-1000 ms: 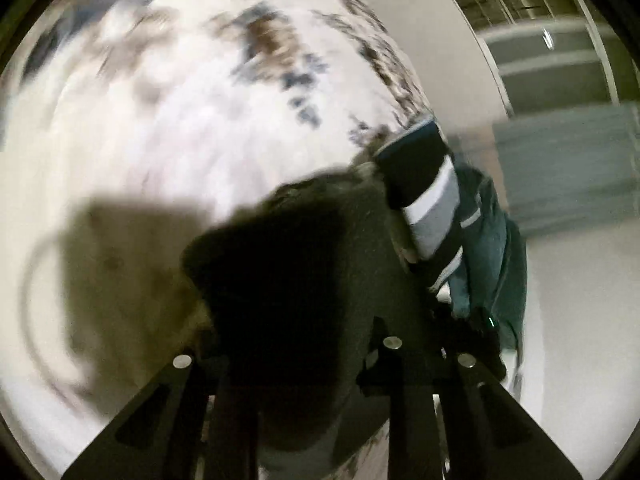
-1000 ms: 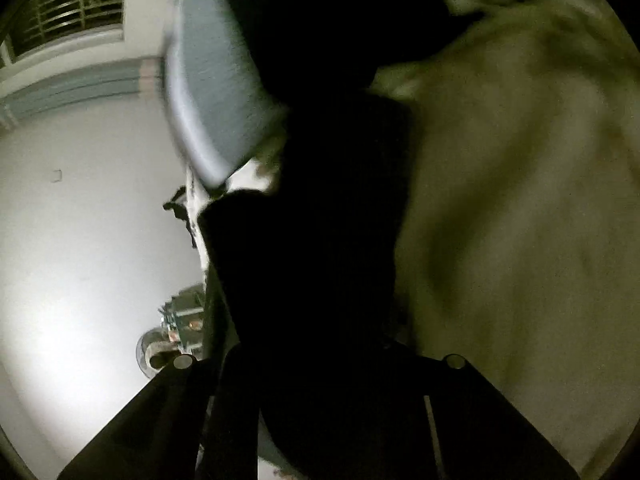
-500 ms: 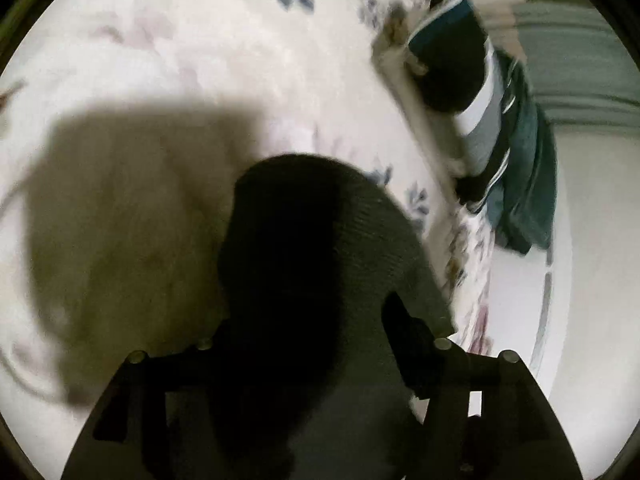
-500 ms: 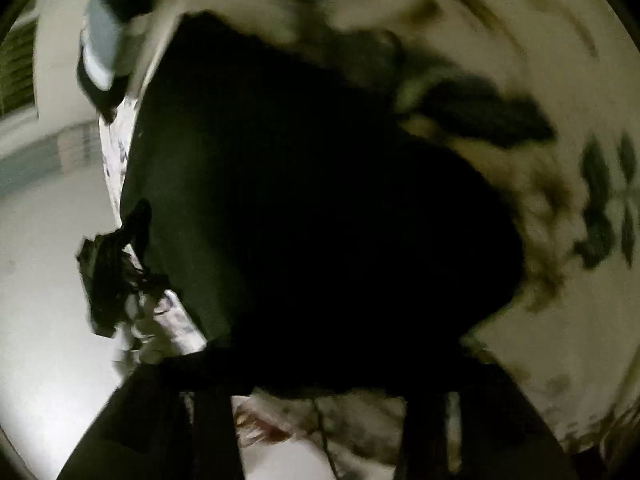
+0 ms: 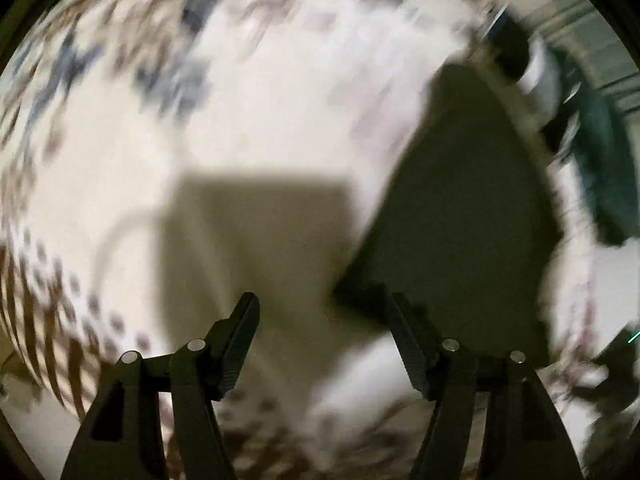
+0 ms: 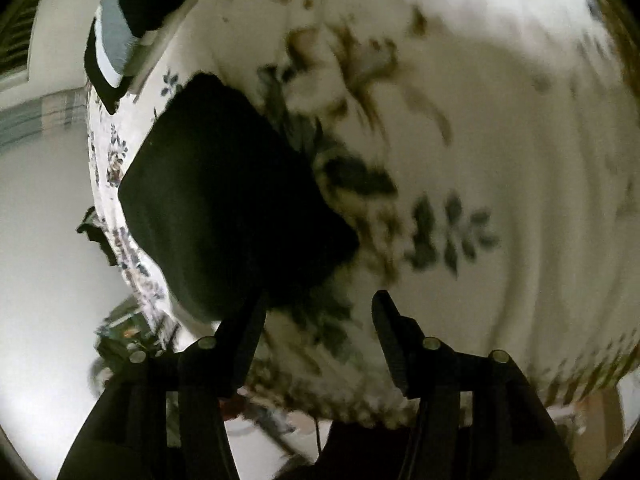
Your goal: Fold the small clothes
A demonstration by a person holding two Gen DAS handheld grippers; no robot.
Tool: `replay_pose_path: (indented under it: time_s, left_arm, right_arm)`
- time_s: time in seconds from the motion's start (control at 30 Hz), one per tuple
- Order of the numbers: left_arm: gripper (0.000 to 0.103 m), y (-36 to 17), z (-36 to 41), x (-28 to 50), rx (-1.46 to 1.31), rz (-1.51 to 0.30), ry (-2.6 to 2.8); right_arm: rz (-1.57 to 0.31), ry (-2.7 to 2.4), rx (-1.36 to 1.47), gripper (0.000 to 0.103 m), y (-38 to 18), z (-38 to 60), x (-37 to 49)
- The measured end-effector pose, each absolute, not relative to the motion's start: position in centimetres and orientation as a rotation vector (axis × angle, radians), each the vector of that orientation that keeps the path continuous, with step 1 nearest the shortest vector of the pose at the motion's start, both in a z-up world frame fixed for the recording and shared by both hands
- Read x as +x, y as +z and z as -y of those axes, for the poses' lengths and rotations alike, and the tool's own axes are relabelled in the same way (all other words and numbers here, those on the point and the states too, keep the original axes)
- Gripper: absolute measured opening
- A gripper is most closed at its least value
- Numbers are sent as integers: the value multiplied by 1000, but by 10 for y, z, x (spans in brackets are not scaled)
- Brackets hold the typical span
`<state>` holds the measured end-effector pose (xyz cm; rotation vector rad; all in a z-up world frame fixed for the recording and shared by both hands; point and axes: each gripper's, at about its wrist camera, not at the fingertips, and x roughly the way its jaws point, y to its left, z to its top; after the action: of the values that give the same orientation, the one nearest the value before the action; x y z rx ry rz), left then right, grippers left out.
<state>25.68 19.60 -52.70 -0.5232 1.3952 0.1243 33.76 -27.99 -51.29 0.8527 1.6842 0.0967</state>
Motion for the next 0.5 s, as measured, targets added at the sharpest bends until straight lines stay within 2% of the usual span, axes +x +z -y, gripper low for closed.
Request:
replay_pose_path:
  time_s: [0.07, 0.13, 0.17, 0.2, 0.37, 0.43, 0.5]
  left_arm:
    - [64, -544, -189, 247, -502, -1389, 117]
    - [79, -549, -181, 248, -464, -1373, 113]
    - [97, -552, -178, 252, -477, -1370, 105]
    - [103, -556, -174, 256, -487, -1370, 96]
    - [103, -570, -145, 273, -305, -1445, 187]
    - [103, -572, -136, 275, -250, -1445, 221]
    - [103, -573, -136, 277, -251, -1457, 229]
  right_arm:
    - [-1659, 130, 826, 57, -509, 264, 363]
    - [-1614, 179, 795, 57, -506, 252, 383]
    - [-1599, 214, 780, 57, -504, 242, 392]
    - [-1603, 245, 762, 57, -506, 230, 401]
    - [-1785, 231, 548, 56, -550, 185, 417]
    - [-1794, 207, 547, 10, -560, 184, 414]
    - [-1732, 205, 566, 9, -551, 187, 414]
